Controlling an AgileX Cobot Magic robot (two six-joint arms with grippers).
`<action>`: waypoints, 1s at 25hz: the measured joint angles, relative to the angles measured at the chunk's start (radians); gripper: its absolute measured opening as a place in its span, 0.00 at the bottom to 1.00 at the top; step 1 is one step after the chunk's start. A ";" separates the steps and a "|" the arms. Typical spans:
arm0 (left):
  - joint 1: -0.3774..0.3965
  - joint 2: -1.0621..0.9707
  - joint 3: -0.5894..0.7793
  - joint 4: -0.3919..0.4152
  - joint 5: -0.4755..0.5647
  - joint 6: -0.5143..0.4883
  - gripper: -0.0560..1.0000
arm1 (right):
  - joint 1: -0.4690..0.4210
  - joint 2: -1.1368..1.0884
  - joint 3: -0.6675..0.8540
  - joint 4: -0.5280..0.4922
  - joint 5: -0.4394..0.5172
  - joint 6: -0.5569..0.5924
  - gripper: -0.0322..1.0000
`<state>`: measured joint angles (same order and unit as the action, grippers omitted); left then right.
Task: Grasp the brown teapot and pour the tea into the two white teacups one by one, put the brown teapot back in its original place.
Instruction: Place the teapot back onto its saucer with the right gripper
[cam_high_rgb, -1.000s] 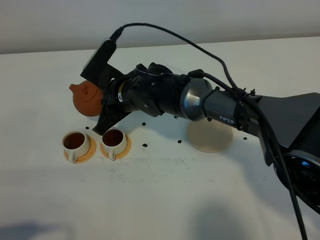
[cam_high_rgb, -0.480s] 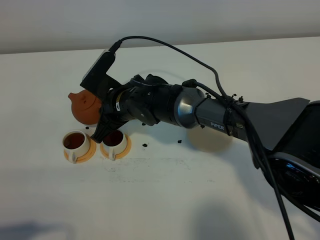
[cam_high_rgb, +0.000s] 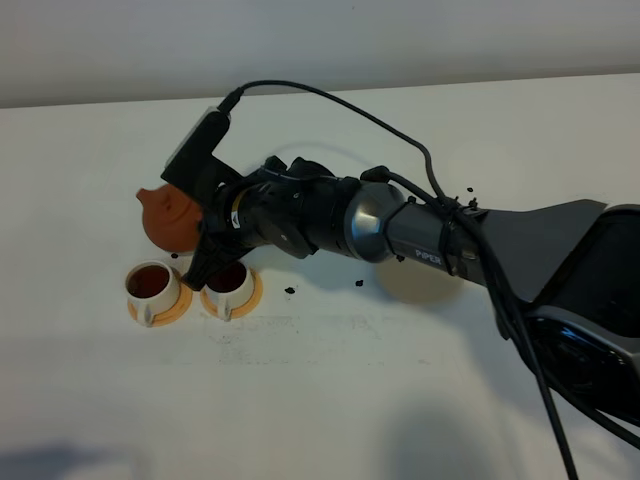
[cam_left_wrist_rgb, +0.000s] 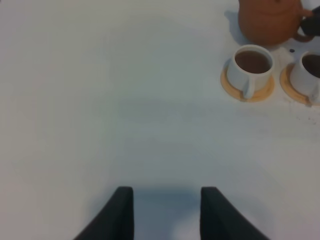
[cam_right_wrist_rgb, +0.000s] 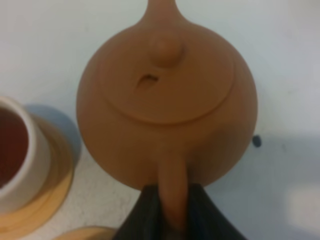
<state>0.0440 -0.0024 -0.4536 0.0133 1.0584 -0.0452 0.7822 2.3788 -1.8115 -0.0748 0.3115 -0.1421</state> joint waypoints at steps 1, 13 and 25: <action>0.000 0.000 0.000 0.000 0.000 0.000 0.36 | 0.000 0.006 0.000 0.000 0.000 0.000 0.14; 0.000 0.000 0.000 0.000 0.000 0.001 0.36 | 0.000 0.008 -0.001 -0.002 -0.001 0.000 0.14; 0.000 0.000 0.000 0.000 0.000 0.001 0.36 | -0.020 -0.092 -0.001 -0.022 0.097 0.002 0.14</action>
<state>0.0440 -0.0024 -0.4536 0.0133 1.0584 -0.0446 0.7621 2.2867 -1.8123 -0.0966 0.4090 -0.1401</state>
